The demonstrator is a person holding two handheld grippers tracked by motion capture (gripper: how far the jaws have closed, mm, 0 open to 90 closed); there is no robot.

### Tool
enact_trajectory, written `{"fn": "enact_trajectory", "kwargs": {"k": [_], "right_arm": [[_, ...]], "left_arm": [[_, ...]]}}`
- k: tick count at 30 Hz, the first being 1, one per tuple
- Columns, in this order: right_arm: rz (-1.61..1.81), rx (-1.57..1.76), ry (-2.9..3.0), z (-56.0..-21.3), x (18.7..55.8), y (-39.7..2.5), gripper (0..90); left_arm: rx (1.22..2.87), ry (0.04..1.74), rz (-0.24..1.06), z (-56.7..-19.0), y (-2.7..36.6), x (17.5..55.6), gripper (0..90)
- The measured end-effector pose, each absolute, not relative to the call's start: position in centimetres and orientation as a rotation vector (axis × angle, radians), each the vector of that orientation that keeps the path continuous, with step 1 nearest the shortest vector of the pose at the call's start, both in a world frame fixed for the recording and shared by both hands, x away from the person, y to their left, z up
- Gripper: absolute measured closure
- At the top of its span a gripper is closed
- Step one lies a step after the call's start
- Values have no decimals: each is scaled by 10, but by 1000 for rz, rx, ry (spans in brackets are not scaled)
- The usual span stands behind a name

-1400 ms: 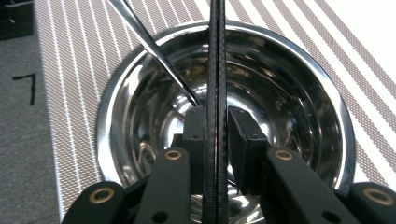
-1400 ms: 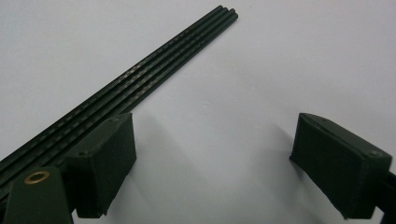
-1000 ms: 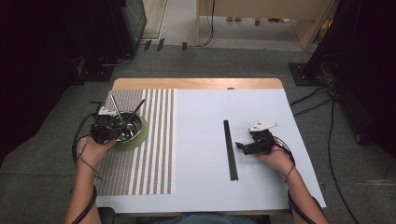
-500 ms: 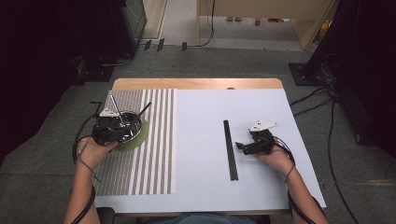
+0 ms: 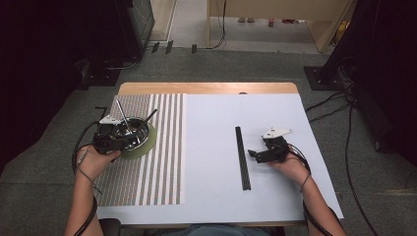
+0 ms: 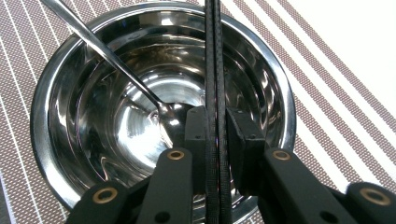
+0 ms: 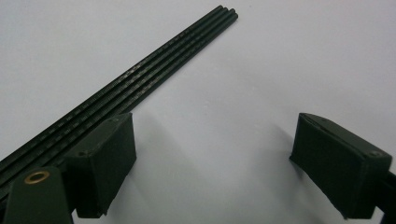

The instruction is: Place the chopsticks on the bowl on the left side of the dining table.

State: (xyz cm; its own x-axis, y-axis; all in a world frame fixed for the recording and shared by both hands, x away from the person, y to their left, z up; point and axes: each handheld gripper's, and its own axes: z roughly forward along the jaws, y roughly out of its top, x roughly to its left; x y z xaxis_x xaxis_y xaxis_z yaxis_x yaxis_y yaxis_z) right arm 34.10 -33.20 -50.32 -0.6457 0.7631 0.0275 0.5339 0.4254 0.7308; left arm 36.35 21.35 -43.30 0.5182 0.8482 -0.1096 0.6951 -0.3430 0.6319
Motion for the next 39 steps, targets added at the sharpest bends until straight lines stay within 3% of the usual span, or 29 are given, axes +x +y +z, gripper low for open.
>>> {"fn": "enact_trajectory", "kwargs": {"k": [7,19,39], "right_arm": [[1050,1119,2375,-503,341,-332,133],[1048,1116,2377,-503,341,-332,133],[1050,1111,2376,-503,341,-332,133]], "left_arm": [[2093,1237,385,-423,212,359,635],[1998,1243,460,-415,217,338,480],[1916,1326,551,-418,227,303,394]]}}
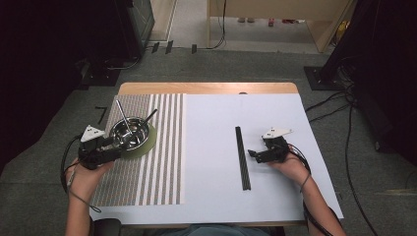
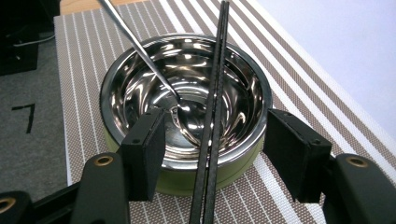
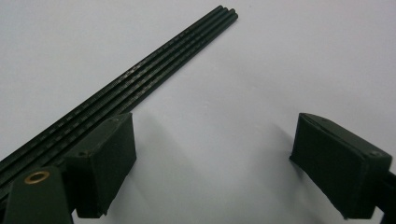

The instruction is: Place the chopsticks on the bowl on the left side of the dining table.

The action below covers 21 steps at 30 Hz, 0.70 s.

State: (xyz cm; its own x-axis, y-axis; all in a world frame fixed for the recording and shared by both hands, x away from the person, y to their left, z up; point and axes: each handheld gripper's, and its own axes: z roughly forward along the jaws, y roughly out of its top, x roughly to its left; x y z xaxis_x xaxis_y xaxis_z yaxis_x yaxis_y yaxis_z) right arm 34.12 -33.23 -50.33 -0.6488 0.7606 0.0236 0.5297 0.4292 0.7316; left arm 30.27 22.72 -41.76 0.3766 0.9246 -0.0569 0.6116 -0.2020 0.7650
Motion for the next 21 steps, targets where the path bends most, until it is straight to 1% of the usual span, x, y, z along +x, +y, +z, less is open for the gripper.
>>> {"fn": "enact_trajectory", "kwargs": {"k": [5,11,21], "right_arm": [[1049,1114,2377,-503,341,-332,133],[1048,1115,2376,-503,341,-332,133],[1048,1115,2374,-503,341,-332,133]], "left_arm": [[1938,1348,578,-423,231,294,388],[1950,1347,625,-429,234,287,345],[1967,1371,620,-436,238,286,342]]}}
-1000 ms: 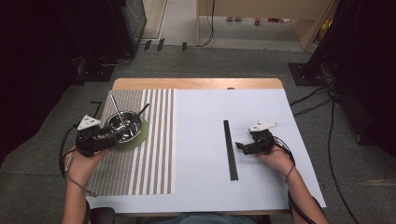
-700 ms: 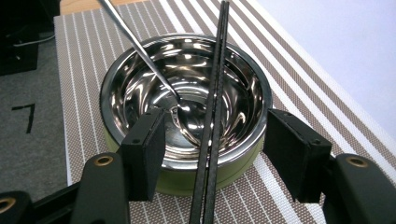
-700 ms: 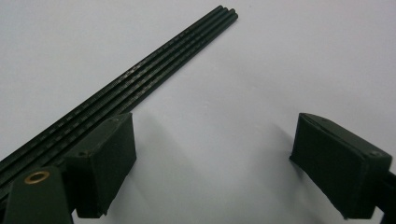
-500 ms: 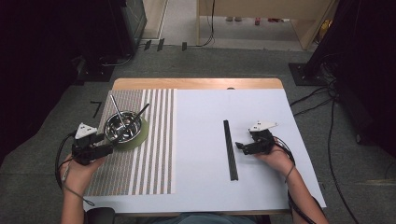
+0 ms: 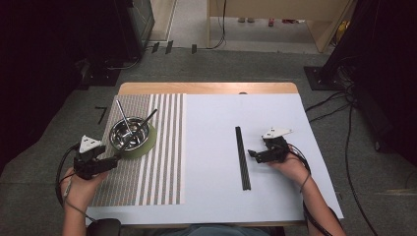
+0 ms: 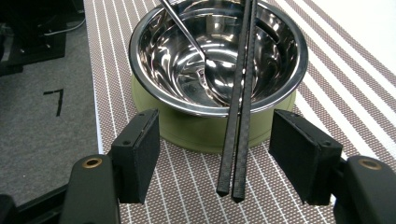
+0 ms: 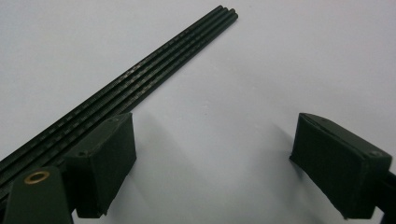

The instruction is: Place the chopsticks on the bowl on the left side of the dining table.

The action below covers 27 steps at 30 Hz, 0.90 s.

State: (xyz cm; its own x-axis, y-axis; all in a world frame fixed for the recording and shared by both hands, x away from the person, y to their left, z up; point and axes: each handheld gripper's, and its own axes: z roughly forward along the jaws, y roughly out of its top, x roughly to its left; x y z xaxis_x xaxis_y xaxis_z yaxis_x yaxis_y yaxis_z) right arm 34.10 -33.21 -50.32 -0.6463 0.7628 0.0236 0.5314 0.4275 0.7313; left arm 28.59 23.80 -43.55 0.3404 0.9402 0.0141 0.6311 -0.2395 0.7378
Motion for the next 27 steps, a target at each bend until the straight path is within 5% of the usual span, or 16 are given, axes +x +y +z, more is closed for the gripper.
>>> {"fn": "enact_trajectory", "kwargs": {"k": [27], "right_arm": [[1049,1116,2374,-503,341,-332,133]], "left_arm": [[1892,1427,623,-443,262,293,356]]}}
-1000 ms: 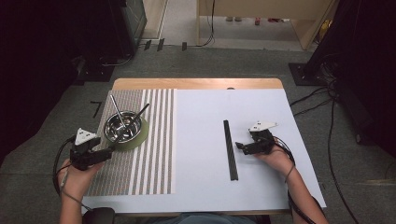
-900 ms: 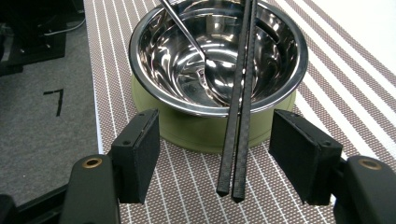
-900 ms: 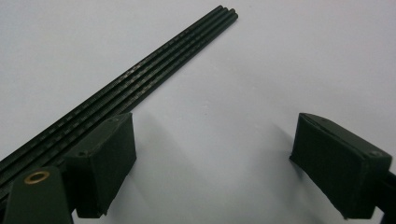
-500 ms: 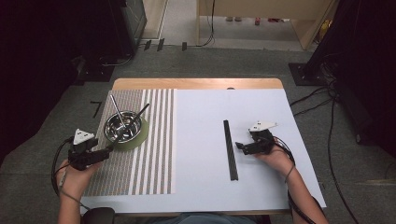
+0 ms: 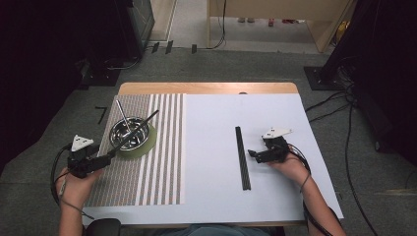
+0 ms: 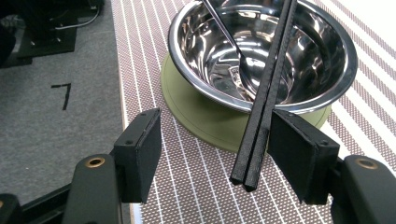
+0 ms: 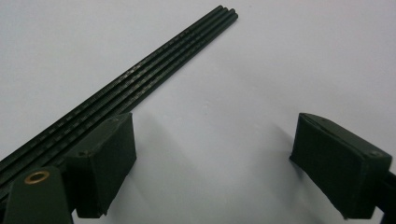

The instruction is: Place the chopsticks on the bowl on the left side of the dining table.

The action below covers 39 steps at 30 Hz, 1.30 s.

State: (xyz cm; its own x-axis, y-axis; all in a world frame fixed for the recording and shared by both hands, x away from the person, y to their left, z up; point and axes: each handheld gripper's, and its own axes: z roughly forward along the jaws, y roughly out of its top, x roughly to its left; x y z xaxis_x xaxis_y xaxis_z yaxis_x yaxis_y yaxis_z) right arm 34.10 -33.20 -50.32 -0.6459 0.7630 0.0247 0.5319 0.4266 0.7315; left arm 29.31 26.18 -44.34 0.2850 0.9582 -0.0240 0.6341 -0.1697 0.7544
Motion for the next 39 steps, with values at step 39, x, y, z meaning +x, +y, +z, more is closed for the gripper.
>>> {"fn": "enact_trajectory", "kwargs": {"k": [39], "right_arm": [[1048,1115,2376,-503,341,-332,133]], "left_arm": [[1825,1527,644,-445,289,316,389]]}}
